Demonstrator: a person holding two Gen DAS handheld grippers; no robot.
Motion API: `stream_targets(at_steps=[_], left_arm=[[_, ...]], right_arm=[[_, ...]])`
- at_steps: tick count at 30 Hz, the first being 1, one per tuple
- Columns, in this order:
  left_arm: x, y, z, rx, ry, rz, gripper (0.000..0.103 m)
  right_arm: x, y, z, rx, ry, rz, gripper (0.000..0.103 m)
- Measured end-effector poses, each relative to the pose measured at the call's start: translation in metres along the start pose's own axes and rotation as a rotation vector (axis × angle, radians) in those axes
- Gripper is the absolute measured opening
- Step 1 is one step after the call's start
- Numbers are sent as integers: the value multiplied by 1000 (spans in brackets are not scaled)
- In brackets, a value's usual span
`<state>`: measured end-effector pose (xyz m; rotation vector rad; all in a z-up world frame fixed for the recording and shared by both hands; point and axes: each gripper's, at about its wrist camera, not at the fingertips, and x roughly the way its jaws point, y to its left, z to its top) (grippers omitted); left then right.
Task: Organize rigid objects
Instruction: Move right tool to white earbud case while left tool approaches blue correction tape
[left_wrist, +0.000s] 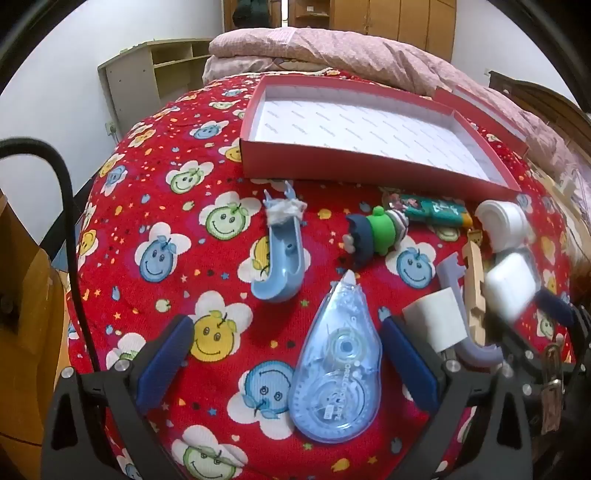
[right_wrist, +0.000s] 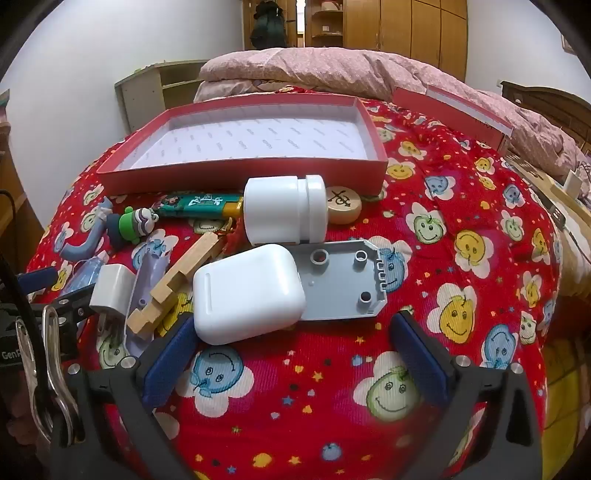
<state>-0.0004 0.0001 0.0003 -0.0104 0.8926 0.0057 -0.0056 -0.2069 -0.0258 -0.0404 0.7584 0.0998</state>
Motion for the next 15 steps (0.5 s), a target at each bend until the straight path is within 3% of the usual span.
stream_targets(at_steps=[15], left_arm=[[-6, 2, 5, 0, -5, 0, 103]], right_arm=[[3, -3, 2, 3, 4, -4, 103]])
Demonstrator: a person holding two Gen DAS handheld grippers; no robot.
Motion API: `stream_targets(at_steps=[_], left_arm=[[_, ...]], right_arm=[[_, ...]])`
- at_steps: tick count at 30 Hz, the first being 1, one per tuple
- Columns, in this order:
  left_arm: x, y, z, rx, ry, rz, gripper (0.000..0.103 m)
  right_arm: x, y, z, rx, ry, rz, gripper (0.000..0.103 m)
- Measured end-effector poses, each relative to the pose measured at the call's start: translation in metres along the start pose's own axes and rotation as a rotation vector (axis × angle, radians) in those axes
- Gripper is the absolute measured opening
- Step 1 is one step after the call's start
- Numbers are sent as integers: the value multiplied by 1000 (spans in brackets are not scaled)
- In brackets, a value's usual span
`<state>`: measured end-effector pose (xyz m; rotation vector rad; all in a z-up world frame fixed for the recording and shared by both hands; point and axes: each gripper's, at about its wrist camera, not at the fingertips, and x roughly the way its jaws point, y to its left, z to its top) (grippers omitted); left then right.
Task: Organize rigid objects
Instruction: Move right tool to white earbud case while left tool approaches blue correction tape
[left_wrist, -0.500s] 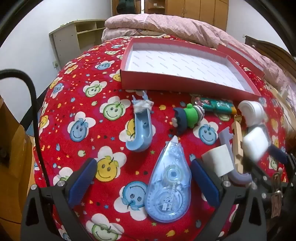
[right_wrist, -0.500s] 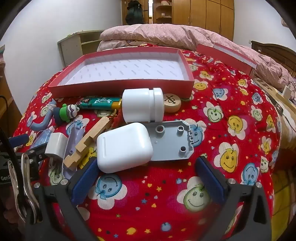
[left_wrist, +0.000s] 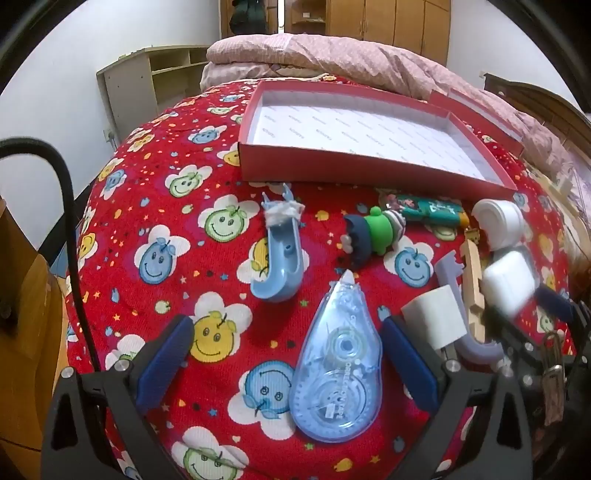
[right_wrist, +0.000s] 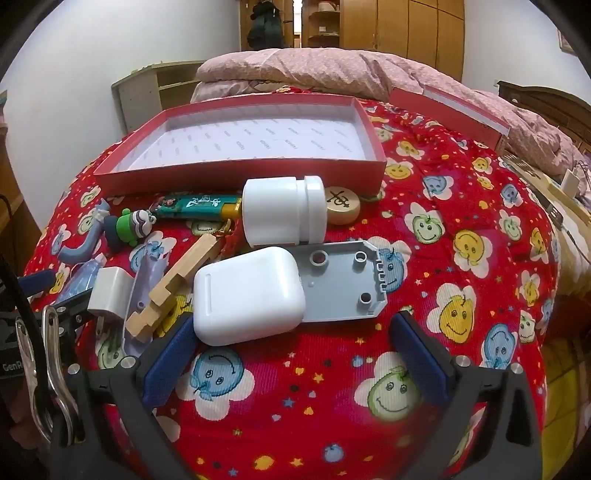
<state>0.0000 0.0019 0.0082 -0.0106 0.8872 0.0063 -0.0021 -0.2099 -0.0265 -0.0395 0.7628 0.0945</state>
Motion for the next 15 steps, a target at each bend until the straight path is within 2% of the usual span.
stream_targets(at_steps=[15], left_arm=[[-4, -8, -4, 22, -10, -9, 102]], right_arm=[[-3, 2, -1, 8, -4, 4, 103]])
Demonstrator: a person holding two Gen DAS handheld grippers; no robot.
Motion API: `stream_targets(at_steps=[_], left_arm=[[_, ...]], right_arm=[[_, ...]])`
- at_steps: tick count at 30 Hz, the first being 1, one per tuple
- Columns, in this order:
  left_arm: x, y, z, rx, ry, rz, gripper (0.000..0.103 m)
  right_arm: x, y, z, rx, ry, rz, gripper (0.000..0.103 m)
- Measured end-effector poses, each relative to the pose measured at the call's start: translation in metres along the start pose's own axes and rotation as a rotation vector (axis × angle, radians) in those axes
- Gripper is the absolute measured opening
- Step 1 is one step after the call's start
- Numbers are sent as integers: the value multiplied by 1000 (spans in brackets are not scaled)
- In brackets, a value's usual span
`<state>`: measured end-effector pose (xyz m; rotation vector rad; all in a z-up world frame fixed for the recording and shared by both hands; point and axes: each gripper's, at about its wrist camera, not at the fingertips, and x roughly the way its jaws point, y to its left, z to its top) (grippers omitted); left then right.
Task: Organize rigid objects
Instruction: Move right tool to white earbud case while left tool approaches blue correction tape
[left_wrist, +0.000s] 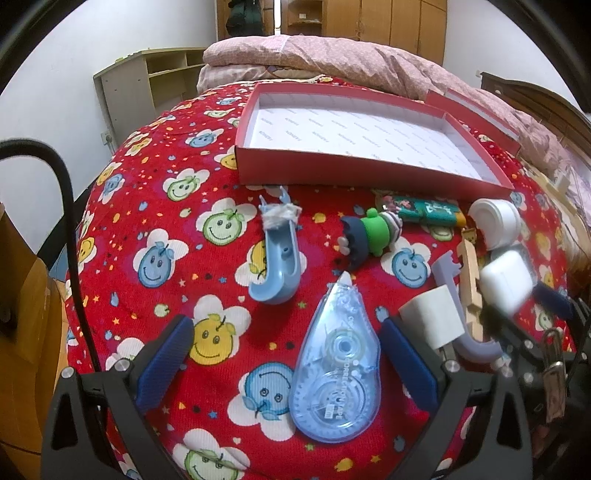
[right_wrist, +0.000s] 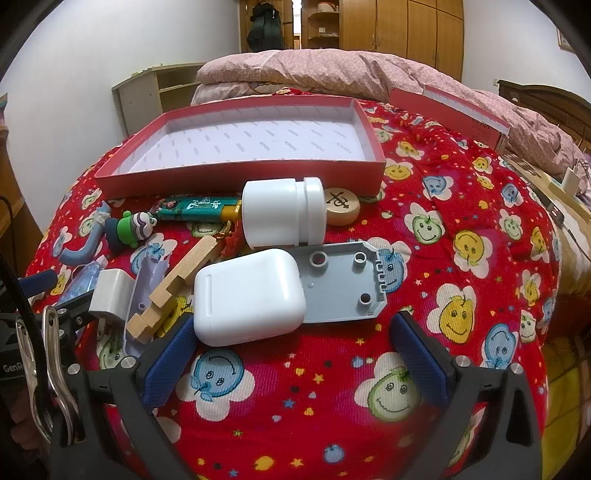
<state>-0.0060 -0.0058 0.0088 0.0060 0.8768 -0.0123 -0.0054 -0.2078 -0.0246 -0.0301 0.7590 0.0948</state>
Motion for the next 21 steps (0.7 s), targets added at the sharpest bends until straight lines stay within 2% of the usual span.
stream_targets(at_steps=[4, 6, 12, 15, 19, 21], left_arm=[[-2, 0, 3, 25, -5, 2, 102], [-6, 1, 6, 41, -14, 6, 102], [-20, 5, 18, 64, -14, -27, 101], [-27, 9, 28, 64, -9, -68, 99], [-34, 11, 33, 70, -21, -58, 98], [-35, 11, 30, 73, -13, -69, 96]], right_arm=[[-1, -1, 3, 4, 12, 15, 103], [-2, -3, 7, 4, 19, 36, 99], [-9, -2, 17, -32, 42, 72, 98], [-14, -2, 26, -76, 60, 108, 98], [-17, 0, 44, -170, 83, 112, 98], [-19, -2, 51, -176, 117, 148, 98]])
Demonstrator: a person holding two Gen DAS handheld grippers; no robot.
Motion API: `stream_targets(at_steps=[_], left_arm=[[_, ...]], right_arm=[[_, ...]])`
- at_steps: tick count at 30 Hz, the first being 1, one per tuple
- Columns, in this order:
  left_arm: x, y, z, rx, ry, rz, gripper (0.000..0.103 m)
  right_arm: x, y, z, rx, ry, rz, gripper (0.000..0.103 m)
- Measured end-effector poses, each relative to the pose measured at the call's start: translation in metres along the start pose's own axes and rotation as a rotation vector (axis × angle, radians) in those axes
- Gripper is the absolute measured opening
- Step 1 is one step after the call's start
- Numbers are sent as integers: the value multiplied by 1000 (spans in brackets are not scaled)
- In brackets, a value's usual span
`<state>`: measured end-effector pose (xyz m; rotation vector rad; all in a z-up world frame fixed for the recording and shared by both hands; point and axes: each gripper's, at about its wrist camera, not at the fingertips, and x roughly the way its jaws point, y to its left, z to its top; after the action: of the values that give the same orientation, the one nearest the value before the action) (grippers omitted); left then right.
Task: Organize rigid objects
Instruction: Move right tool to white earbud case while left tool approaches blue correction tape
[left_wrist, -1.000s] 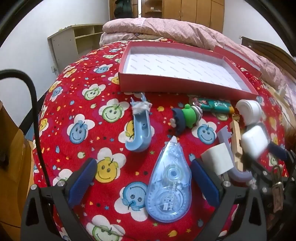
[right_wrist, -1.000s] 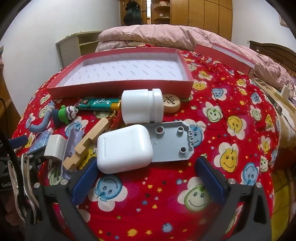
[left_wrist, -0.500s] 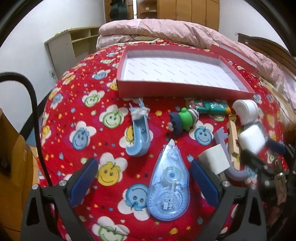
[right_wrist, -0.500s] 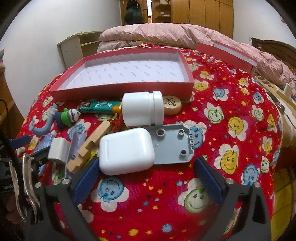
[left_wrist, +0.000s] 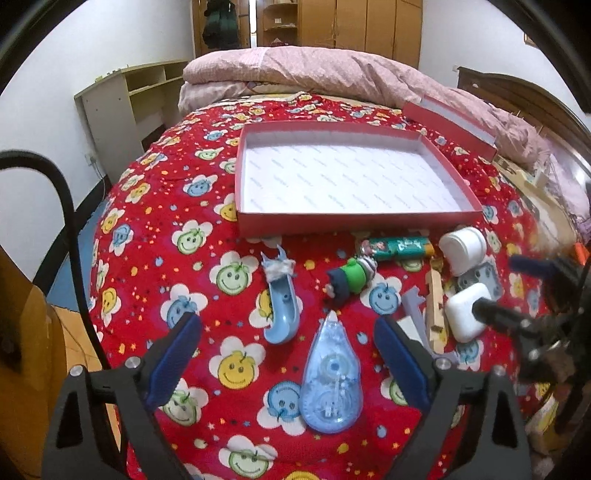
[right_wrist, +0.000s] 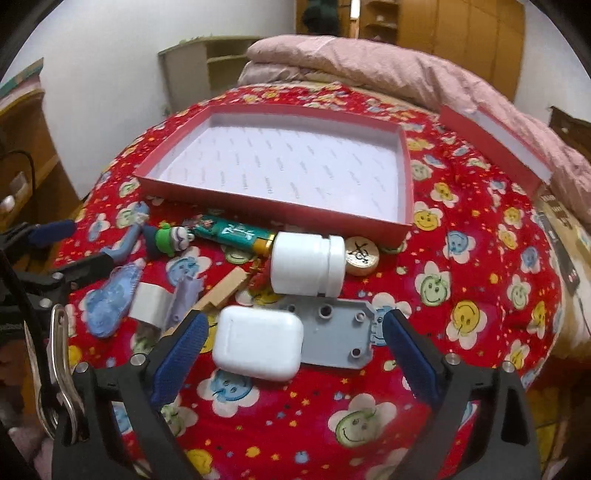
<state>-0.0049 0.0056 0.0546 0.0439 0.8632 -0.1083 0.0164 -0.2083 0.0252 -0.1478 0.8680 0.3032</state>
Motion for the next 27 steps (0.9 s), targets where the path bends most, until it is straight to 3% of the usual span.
stream_targets(at_steps=[6, 13, 20, 27], left_arm=[[-3, 2, -19, -12, 42, -52, 89], [-6, 3, -31, -17, 50, -67, 87], [-3, -2, -34, 9, 63, -100, 69], [-8, 4, -41, 26, 65, -102, 68]], right_arm=[[-6, 0, -15, -1, 48, 43, 92], [-8, 10, -36, -2, 13, 25, 91], [-6, 16, -37, -7, -14, 17, 82], [1, 21, -37, -8, 11, 34, 78]])
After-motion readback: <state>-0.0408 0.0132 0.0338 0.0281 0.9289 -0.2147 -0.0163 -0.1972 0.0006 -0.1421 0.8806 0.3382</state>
